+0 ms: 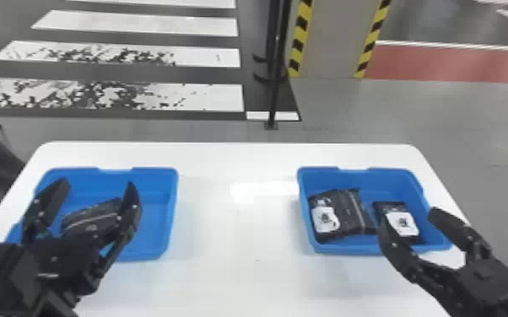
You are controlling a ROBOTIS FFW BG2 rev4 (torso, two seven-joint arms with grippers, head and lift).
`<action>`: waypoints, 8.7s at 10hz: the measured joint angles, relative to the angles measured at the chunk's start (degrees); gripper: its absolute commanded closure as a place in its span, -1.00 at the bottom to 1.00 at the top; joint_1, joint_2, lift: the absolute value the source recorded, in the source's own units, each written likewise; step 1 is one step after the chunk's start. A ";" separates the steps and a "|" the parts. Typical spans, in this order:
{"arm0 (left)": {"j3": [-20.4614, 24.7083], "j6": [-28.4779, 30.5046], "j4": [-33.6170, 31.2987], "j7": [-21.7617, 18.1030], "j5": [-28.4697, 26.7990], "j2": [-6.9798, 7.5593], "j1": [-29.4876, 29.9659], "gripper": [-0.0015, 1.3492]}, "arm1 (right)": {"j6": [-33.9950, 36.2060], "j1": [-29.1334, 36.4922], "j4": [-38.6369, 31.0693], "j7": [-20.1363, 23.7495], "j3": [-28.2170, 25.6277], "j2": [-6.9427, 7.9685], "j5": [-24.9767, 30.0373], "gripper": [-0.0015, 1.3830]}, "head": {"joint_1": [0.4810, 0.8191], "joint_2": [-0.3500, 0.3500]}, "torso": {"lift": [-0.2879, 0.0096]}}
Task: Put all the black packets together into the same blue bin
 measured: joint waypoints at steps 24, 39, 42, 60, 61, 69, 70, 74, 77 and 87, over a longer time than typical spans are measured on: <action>4.92 45.33 32.01 -40.22 -27.76 10.04 -37.60 -0.66 | 1.62 -3.08 4.62 4.24 0.91 0.11 -1.92 -0.72 | 0.27 0.32 | 0.20; 7.49 46.04 35.04 -40.94 -25.17 9.89 -40.48 0.80 | 1.34 -3.77 5.95 5.54 1.11 0.29 -2.57 -0.72 | 0.27 0.37 | 0.20; 17.43 42.44 20.20 -40.65 -17.43 6.11 -31.42 0.80 | 1.33 -5.95 4.48 5.45 1.37 0.12 -2.26 -0.72 | 0.27 0.43 | 0.20; -6.92 34.10 7.19 -36.00 7.48 3.74 -24.90 0.80 | 3.17 -34.88 20.97 5.18 26.60 -4.40 -11.80 -0.66 | 0.27 -0.03 | 0.20; -7.45 34.20 6.80 -36.00 7.51 3.82 -24.90 0.80 | 2.88 -35.42 21.83 5.11 26.92 -4.44 -11.77 -0.50 | 0.27 -0.04 | 0.20; -8.36 33.85 6.65 -35.91 7.61 4.08 -24.94 0.76 | 8.60 -36.19 19.50 3.79 28.63 -4.89 -11.36 0.64 | 0.27 0.00 | 0.20; -8.25 33.43 6.65 -35.91 7.78 4.06 -24.90 0.55 | 8.41 -36.09 19.38 3.70 28.64 -4.89 -11.35 0.64 | 0.27 0.00 | 0.20; -7.58 30.85 6.63 -35.91 7.95 4.04 -24.30 -0.82 | 4.75 -35.96 18.92 3.27 27.56 -4.85 -11.26 0.64 | 0.27 -0.02 | 0.20; -6.42 29.80 7.82 -35.80 7.73 3.95 -23.64 -0.80 | 3.12 -35.39 17.91 3.17 20.03 -4.19 -8.44 0.64 | 0.27 -0.18 | 0.20; -0.44 22.43 8.06 -32.48 11.36 2.45 -17.70 -0.80 | 2.62 -31.33 26.04 2.54 -1.44 -4.16 8.52 -0.87 | 0.27 -0.79 | 0.20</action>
